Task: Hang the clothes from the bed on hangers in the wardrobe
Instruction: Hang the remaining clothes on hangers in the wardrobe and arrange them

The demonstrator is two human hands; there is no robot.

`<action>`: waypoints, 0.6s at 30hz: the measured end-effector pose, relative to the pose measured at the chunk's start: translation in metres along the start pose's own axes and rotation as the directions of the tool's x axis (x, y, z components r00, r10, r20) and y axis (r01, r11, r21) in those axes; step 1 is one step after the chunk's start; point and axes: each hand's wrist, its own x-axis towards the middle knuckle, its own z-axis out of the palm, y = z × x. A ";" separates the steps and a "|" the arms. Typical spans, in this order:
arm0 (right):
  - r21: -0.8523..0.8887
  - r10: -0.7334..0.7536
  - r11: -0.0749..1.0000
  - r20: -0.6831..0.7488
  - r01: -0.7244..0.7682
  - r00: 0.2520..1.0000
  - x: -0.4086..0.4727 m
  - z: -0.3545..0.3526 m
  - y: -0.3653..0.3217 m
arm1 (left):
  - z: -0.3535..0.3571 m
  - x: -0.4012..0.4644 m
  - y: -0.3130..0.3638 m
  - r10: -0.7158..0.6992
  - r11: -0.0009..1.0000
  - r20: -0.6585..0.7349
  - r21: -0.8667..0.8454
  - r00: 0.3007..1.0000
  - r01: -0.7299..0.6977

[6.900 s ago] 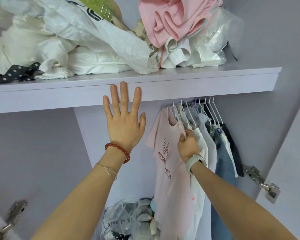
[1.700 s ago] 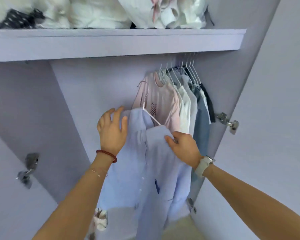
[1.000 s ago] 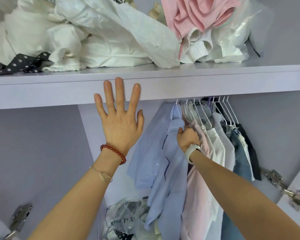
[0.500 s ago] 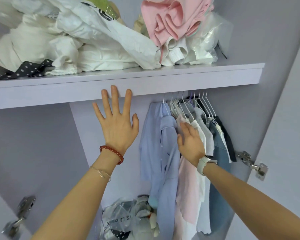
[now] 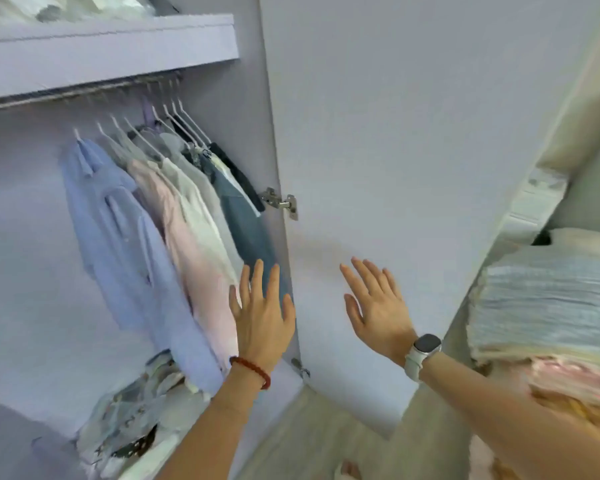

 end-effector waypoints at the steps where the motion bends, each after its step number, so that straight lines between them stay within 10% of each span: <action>1: -0.013 0.057 0.998 0.019 -0.057 0.998 -0.023 -0.005 0.020 | 0.015 -0.007 0.023 0.062 0.997 0.047 -0.041 0.997 -0.060; 8: -0.151 0.501 0.864 0.151 -0.481 0.853 -0.191 -0.054 0.148 | 0.102 -0.068 0.198 0.535 0.829 0.308 -0.370 0.786 -0.419; 18: -0.192 0.964 0.263 0.081 -0.945 0.252 -0.436 -0.112 0.299 | 0.236 -0.167 0.456 0.797 0.580 0.546 -0.572 0.258 -0.580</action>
